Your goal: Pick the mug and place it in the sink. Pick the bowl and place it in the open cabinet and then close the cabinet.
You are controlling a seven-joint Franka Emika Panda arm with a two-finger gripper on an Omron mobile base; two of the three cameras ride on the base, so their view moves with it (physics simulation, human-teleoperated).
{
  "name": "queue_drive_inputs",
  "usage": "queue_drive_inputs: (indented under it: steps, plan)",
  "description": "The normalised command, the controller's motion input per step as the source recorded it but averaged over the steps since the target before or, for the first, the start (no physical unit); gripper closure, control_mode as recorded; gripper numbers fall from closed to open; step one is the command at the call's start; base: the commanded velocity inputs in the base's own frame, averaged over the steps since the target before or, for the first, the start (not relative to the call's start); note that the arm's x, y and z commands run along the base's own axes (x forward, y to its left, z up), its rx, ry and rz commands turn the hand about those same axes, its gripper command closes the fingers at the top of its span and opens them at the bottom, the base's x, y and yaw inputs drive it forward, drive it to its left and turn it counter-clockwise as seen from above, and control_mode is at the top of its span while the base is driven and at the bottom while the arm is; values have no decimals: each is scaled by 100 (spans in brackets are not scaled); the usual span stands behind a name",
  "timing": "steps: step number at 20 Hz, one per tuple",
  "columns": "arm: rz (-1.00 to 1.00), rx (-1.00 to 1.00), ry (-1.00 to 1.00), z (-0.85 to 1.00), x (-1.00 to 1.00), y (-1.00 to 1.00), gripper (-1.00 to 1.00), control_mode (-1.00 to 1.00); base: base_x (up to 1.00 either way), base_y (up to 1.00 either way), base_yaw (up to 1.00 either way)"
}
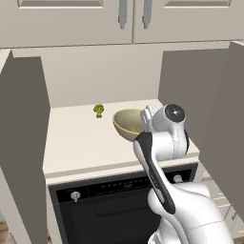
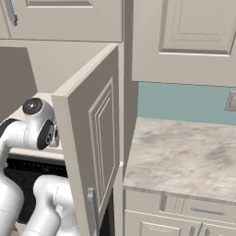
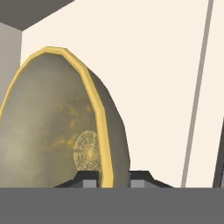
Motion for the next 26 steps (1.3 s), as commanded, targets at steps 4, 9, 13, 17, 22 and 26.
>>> queue_drive_inputs:
  steps: [4, 9, 13, 17, 22, 26]
  plan:
    - [0, 0, -3, -20, 14, 0, 100, -100, 0, 0, 0]
    - [0, 0, -1, -27, 23, 1, 100, -100, 0, 0, 0]
    - [0, 0, 0, -24, 25, 4, 100, -100, 0, 0, 0]
    - [0, 0, -1, -15, 20, 9, 100, -100, 0, 0, 0]
    - [0, 0, 0, -13, 24, 11, 100, -100, 0, 0, 0]
    - [0, 0, 0, -6, 24, 18, -100, -100, 0, 0, 0]
